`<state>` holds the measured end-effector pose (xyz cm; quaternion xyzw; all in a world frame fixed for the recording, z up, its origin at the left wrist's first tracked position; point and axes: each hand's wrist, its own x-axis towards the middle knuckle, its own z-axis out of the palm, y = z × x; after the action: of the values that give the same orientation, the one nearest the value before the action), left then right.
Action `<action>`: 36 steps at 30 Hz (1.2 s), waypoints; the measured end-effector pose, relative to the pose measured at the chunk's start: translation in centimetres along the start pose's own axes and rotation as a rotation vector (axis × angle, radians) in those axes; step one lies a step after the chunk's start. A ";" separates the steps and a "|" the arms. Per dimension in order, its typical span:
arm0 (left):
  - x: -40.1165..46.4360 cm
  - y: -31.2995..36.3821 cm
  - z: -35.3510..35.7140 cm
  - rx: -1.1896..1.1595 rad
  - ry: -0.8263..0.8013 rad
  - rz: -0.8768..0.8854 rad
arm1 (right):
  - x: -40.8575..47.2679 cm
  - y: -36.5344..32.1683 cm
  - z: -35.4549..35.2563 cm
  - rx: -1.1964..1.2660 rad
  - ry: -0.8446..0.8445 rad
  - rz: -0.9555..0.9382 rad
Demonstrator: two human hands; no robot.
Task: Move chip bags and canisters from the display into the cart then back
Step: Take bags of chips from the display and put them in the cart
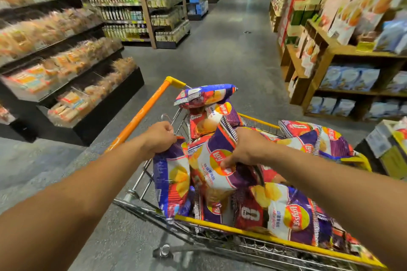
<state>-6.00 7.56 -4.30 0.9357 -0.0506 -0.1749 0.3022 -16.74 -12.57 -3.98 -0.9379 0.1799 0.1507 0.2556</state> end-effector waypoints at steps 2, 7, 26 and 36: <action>0.0 0.8 -1.0 -0.098 0.028 0.034 | -0.7 0.6 -3.4 -0.059 -0.011 -0.078; -1.2 4.6 -2.6 -0.288 -0.004 0.171 | -4.3 2.6 -10.1 -0.062 -0.166 -0.226; -11.1 26.4 12.5 -0.445 -0.837 0.608 | -17.5 17.9 -18.1 0.163 0.047 -0.017; -19.6 37.7 24.7 -0.187 -1.198 0.874 | -29.1 32.3 -22.4 0.369 0.216 0.250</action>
<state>-32.71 -32.62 4.82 0.5453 -0.5588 -0.5221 0.3431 -51.72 -42.91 11.67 -0.8564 0.3453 0.0444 0.3812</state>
